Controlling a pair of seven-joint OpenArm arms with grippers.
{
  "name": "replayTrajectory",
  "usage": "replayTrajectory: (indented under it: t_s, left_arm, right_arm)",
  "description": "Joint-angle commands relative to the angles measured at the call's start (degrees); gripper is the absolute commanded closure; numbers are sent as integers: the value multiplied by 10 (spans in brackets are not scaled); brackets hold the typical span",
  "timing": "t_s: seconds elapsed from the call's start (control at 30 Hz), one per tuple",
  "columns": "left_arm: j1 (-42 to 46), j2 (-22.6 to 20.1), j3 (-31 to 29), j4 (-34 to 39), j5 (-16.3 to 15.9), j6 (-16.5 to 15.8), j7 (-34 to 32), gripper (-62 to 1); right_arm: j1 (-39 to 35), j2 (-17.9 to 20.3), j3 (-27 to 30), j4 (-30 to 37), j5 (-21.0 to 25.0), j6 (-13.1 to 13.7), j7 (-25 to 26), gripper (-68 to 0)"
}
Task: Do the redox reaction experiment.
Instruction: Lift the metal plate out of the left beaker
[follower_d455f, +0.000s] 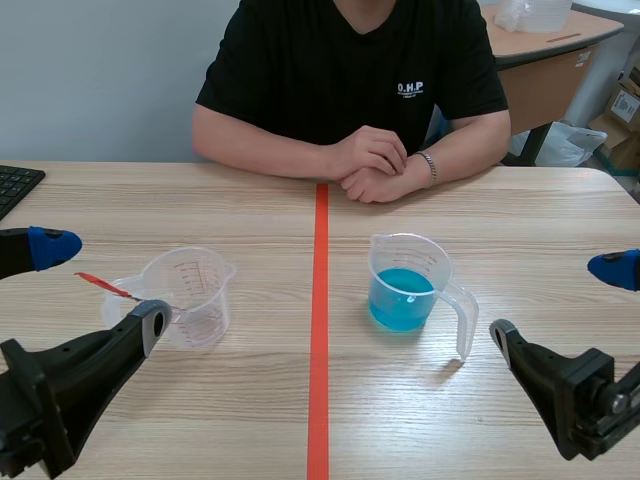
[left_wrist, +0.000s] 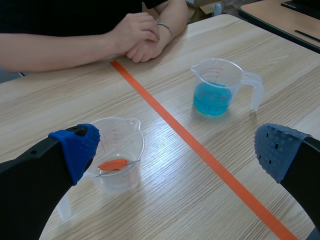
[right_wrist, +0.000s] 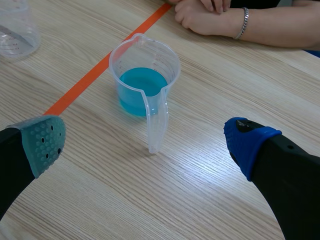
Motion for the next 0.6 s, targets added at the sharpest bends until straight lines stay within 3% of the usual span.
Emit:
replayTrajectory:
  t_s: [0.0,0.57]
  left_arm:
    - [0,-2,-2,8,-3,-1,-8,-623]
    - [2,-13,-3,8,-3,10,-8,-623]
  right_arm:
    - [7,6,1,10,3,-2,6,-679]
    - [7,6,1,10,3,-2,6,-679]
